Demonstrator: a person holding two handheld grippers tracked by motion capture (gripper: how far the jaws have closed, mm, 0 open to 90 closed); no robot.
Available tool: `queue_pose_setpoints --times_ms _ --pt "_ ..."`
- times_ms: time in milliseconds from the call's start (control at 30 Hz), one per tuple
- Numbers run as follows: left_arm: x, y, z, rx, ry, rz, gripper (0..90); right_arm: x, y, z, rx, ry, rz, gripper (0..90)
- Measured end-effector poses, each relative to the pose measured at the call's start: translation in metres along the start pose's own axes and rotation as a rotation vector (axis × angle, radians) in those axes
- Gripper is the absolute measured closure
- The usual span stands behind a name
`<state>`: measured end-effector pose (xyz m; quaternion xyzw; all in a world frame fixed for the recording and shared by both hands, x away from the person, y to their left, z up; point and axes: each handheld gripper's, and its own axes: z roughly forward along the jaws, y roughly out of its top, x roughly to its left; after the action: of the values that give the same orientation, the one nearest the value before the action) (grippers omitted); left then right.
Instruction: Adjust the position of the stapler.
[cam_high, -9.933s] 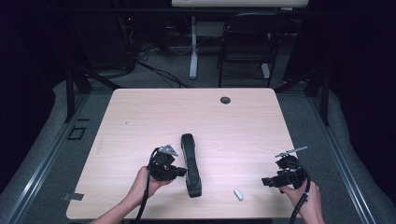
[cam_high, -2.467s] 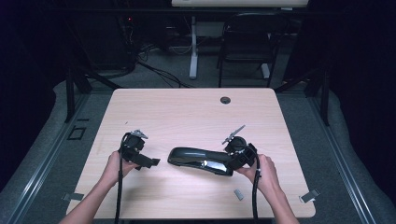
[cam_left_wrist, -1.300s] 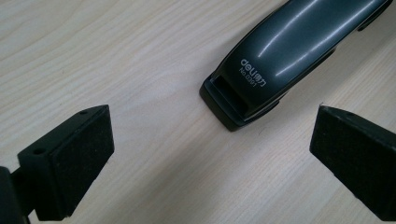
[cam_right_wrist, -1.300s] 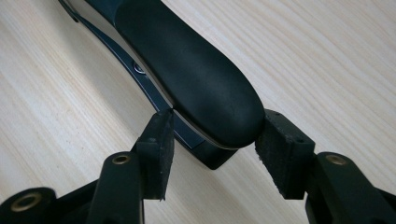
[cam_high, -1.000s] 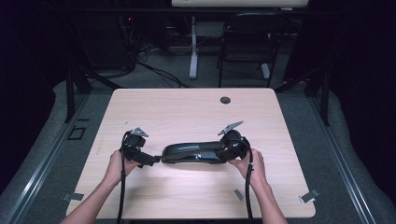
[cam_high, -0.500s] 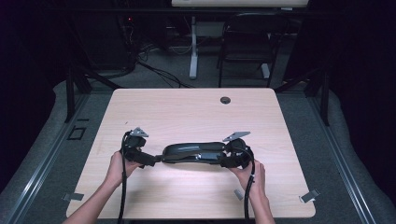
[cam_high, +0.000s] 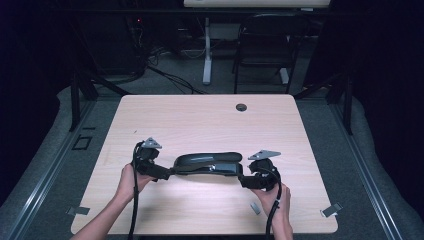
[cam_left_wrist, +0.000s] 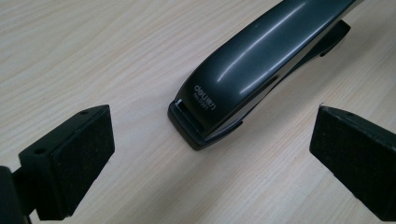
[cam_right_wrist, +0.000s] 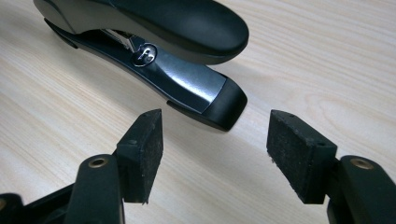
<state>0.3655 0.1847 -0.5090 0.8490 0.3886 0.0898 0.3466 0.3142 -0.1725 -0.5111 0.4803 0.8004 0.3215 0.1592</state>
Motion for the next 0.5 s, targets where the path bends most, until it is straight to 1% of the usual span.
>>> queue_pose_setpoints --times_ms 100,267,300,333,367,400,500 --pt "-0.005 0.001 -0.001 -0.008 -0.009 0.008 0.1 0.002 -0.003 0.001 -0.011 -0.004 0.016 35.2" --pt "-0.018 0.002 0.001 -0.025 -0.016 0.022 0.1 0.006 -0.006 0.007 -0.003 -0.013 0.03 33.8" --pt "-0.021 0.003 0.001 -0.028 -0.018 0.029 0.1 0.007 -0.007 0.009 0.0 -0.012 0.034 33.7" --pt "-0.025 0.003 0.002 -0.031 -0.023 0.03 0.2 0.008 -0.007 0.011 0.004 -0.013 0.03 33.5" --pt "-0.029 0.004 0.003 -0.031 -0.027 0.042 0.1 0.009 -0.008 0.013 0.013 -0.018 0.024 33.2" --pt "-0.033 0.004 0.004 -0.035 -0.029 0.044 0.2 0.009 -0.008 0.014 0.018 -0.023 0.02 32.9" --pt "-0.046 0.006 0.007 -0.034 -0.039 0.071 0.2 0.01 -0.009 0.016 0.015 -0.015 0.025 32.8"
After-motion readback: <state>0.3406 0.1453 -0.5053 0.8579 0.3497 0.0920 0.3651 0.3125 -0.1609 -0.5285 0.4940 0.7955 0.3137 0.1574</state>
